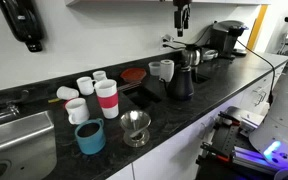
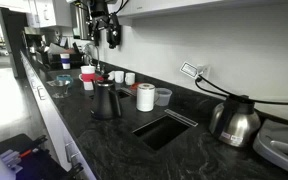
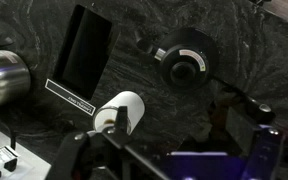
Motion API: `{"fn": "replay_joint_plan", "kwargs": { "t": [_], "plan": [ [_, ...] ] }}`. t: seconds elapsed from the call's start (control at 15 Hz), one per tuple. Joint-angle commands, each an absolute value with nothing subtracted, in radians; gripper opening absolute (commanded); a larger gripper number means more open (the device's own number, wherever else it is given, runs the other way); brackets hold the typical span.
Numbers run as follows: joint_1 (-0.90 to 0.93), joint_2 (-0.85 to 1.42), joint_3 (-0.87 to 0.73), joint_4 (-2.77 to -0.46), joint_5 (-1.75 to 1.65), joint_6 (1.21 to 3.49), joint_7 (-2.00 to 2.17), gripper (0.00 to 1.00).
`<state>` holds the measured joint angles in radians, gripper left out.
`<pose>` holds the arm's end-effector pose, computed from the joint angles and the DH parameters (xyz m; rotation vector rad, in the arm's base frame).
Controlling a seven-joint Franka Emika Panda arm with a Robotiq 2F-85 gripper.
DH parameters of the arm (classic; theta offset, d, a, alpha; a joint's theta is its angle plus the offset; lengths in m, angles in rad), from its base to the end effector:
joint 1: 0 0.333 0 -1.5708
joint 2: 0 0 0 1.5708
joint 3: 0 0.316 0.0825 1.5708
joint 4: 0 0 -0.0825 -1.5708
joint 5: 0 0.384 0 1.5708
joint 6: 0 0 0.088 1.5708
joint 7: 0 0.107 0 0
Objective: Move the Green cup to the right
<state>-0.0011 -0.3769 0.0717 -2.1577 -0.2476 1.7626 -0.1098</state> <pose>0.4401 0.0130 0.5520 2.8548 0.3225 -0.0370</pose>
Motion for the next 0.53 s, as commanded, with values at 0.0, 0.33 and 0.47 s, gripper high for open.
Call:
{"fn": "replay_joint_plan", "kwargs": {
  "t": [0.0, 0.33, 0.47],
  "plan": [
    [0.015, -0.376, 0.059, -2.155, -0.252, 1.76, -0.105, 1.0],
    [0.018, -0.376, 0.059, -2.156, -0.252, 1.761, -0.103, 1.0],
    [0.018, -0.376, 0.059, -2.156, -0.252, 1.761, -0.103, 1.0]
  ]
}}
